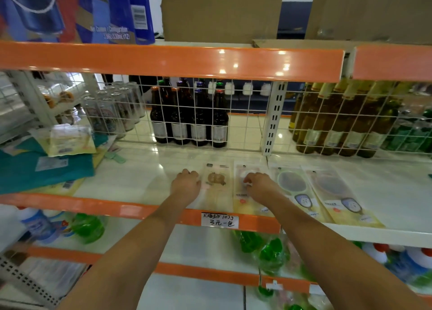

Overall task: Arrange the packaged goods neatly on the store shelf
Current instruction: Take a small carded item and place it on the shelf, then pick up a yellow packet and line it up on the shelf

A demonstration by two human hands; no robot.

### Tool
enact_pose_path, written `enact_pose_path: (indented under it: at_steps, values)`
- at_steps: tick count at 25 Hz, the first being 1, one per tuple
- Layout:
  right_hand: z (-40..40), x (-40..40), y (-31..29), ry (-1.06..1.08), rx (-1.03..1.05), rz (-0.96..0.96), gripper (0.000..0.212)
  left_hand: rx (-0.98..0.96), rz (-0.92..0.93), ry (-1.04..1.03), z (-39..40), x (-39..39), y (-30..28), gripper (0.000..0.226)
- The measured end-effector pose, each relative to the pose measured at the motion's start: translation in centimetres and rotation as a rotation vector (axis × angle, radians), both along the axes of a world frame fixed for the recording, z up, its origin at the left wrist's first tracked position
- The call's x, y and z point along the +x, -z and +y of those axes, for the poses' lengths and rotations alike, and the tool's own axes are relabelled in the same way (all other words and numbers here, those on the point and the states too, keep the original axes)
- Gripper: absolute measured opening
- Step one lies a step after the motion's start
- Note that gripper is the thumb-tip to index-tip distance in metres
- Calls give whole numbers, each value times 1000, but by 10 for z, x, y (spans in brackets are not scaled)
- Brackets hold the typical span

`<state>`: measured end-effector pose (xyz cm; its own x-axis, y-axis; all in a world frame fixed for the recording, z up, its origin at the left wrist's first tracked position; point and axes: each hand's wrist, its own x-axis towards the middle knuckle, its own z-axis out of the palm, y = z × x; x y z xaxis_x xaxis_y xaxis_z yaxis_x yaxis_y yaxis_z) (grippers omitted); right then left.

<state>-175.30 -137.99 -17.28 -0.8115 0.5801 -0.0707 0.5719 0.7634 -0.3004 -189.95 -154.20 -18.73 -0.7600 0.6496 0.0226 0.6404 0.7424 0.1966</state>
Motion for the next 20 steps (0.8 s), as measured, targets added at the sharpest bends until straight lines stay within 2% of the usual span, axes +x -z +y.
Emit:
enact_pose_path:
  at_steps: [5, 15, 20]
  values:
    - [-33, -32, -6, -137, 63, -38, 34, -167, 86, -6, -48, -4, -16, 41]
    - [-159, -129, -38, -500, 116, 77, 39, -158, 65, -333, -192, -42, -56, 46]
    - [-230, -182, -43, -615, 136, 53, 39, -182, 105, -405, -276, -67, -64, 45]
